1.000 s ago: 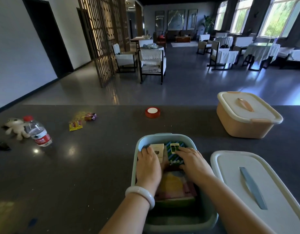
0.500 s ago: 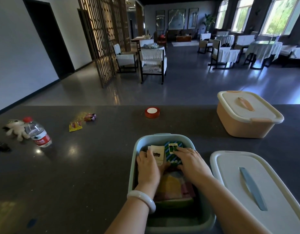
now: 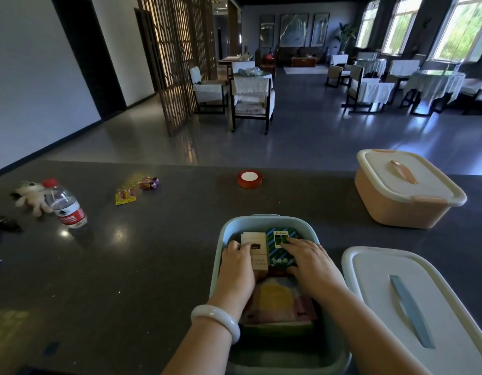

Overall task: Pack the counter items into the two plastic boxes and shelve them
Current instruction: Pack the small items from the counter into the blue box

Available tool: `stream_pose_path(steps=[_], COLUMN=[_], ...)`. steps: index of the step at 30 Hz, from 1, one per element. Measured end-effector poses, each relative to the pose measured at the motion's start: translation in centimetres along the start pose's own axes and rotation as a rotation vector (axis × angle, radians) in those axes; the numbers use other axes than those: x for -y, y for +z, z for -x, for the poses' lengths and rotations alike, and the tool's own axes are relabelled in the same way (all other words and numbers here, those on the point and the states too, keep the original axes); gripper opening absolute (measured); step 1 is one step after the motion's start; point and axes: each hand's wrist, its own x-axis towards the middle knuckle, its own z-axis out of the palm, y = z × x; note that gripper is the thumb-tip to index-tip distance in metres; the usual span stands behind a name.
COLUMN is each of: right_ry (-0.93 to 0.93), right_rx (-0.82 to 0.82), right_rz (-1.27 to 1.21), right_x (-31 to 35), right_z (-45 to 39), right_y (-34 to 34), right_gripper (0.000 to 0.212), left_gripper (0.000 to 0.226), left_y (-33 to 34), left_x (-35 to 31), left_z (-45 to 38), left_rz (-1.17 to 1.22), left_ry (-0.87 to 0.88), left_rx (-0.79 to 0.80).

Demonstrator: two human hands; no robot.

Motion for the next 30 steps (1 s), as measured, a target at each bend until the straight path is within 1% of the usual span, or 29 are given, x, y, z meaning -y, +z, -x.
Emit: stream_pose_path(steps=[3, 6, 24, 30], right_ry=[-0.003, -0.006, 0.019, 0.026], right_rx=[0.002, -0.006, -0.002, -0.002], right_rz=[-0.004, -0.004, -0.018, -0.050], right_x=[-0.10, -0.02, 0.02, 0.29], right_z=[-0.04, -0.12, -0.10, -0.11], right_y=[0.04, 0.00, -0.01, -0.27], right_gripper=[0.063, 0.063, 0.064, 0.063], left_gripper=[0.050, 0.048, 0.045, 0.043], left_y=[0.09, 0.11, -0.25, -0.38], left_x=[-0.18, -0.18, -0.41, -0.81], left_z=[-0.19, -0.45, -0.26, 0.08], left_rz=[-0.017, -0.016, -0.012, -0.062], left_ry=[0.038, 0.056, 0.062, 0.062], left_rx=[-0.039, -0.045, -0.031, -0.053])
